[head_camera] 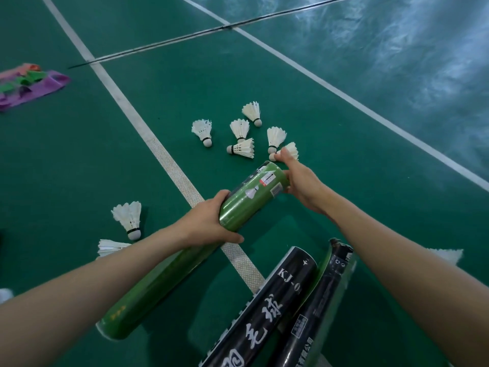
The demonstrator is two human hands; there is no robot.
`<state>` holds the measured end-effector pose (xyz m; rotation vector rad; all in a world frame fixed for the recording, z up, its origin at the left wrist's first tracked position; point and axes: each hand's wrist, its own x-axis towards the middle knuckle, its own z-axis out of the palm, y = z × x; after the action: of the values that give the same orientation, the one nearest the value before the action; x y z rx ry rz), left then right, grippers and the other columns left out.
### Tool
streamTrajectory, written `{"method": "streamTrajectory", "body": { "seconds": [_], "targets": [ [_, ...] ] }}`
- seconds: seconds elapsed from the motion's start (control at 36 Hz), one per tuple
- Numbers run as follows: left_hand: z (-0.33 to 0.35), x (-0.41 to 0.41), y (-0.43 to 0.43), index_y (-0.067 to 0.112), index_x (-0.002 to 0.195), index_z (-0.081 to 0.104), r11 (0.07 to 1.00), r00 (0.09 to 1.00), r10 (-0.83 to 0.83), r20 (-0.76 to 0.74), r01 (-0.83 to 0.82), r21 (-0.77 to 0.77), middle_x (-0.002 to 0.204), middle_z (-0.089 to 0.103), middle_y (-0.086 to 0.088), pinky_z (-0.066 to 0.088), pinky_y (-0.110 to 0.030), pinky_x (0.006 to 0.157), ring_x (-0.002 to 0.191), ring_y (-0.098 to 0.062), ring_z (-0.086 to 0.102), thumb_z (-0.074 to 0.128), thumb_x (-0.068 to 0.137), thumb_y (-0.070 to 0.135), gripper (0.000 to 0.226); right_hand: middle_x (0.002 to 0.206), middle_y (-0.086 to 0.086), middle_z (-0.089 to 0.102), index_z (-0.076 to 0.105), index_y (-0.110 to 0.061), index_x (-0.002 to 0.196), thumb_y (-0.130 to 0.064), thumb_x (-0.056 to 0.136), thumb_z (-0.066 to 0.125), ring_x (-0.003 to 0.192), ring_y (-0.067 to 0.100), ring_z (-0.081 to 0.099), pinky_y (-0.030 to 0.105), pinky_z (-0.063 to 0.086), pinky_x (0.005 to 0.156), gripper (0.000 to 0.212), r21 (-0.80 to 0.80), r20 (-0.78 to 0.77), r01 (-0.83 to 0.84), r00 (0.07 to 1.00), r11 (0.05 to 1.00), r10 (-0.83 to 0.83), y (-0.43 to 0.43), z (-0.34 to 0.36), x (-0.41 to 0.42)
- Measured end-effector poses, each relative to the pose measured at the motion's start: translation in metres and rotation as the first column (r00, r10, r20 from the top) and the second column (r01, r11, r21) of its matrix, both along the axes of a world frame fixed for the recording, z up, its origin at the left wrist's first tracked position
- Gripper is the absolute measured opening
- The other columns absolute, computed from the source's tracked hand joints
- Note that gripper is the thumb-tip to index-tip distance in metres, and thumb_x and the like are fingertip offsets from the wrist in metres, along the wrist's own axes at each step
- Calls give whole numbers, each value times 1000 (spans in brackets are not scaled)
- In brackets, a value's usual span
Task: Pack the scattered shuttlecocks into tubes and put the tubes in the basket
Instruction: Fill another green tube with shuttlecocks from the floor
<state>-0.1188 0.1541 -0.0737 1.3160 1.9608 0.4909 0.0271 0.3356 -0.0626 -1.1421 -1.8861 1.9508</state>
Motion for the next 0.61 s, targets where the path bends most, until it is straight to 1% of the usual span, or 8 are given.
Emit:
{"method": "streamTrajectory", "body": {
  "seconds": [0.08, 0.14, 0.19, 0.28, 0.39, 0.5, 0.56, 0.61],
  "targets": [
    [-1, 0, 9, 27, 138, 29, 999, 999, 30, 14, -30, -36, 115, 56, 4, 49, -31, 87, 99, -16, 57, 84, 64, 45, 94, 96, 8, 67, 56, -18, 124, -46, 99, 39, 89, 19, 60, 31, 48, 78, 41, 67, 16, 117, 993, 991, -118, 8, -6, 0],
    [-5, -1, 16, 26, 138, 28, 996, 998, 59, 26, -57, -72, 113, 57, 3, 50, -31, 86, 97, -16, 58, 84, 65, 45, 94, 88, 2, 65, 62, -20, 105, -35, 98, 47, 86, 17, 60, 33, 50, 81, 22, 68, 9, 207, 978, 976, -208, 17, -14, 2],
    [-10, -3, 23, 25, 138, 28, 991, 996, 88, 30, -84, -104, 110, 57, 2, 50, -29, 82, 94, -16, 58, 84, 64, 46, 95, 91, 0, 65, 61, -22, 95, -28, 98, 48, 88, 16, 60, 35, 50, 84, 14, 111, 37, 271, 960, 956, -277, 29, -26, 3],
    [-18, -6, 34, 25, 142, 25, 983, 991, 128, 32, -123, -135, 111, 57, 1, 49, -29, 80, 93, -16, 58, 83, 64, 49, 100, 98, -3, 58, 60, -20, 100, -25, 98, 49, 93, 13, 52, 34, 47, 87, 13, 180, 120, 305, 937, 935, -329, 49, -43, 1],
    [-26, -8, 44, 24, 143, 23, 974, 982, 181, 48, -172, -147, 112, 55, 1, 49, -30, 80, 94, -18, 58, 82, 65, 48, 101, 118, -1, 56, 62, -18, 118, -24, 95, 53, 103, 15, 50, 28, 43, 86, 25, 242, 212, 268, 923, 933, -320, 75, -62, -12],
    [-33, -10, 49, 24, 143, 23, 966, 980, 194, 49, -182, -184, 112, 54, 1, 49, -30, 81, 95, -19, 58, 82, 65, 50, 101, 144, 7, 38, 63, -27, 121, -33, 88, 57, 130, 27, 38, 40, 32, 111, 33, 304, 300, 214, 904, 928, -306, 95, -76, -31],
    [-37, -12, 48, 24, 143, 23, 961, 978, 203, 53, -188, -204, 112, 54, 2, 50, -31, 84, 97, -19, 57, 83, 64, 51, 103, 151, 6, 25, 59, -28, 127, -34, 91, 55, 137, 28, 27, 41, 23, 116, 37, 305, 340, 198, 891, 932, -301, 99, -80, -38],
    [-40, -13, 46, 23, 143, 23, 957, 975, 210, 67, -192, -217, 113, 54, 2, 50, -32, 85, 98, -18, 57, 83, 63, 50, 103, 151, 7, 21, 57, -30, 129, -37, 90, 55, 137, 30, 27, 43, 23, 115, 40, 276, 371, 182, 886, 944, -279, 102, -85, -42]
  ]
}}
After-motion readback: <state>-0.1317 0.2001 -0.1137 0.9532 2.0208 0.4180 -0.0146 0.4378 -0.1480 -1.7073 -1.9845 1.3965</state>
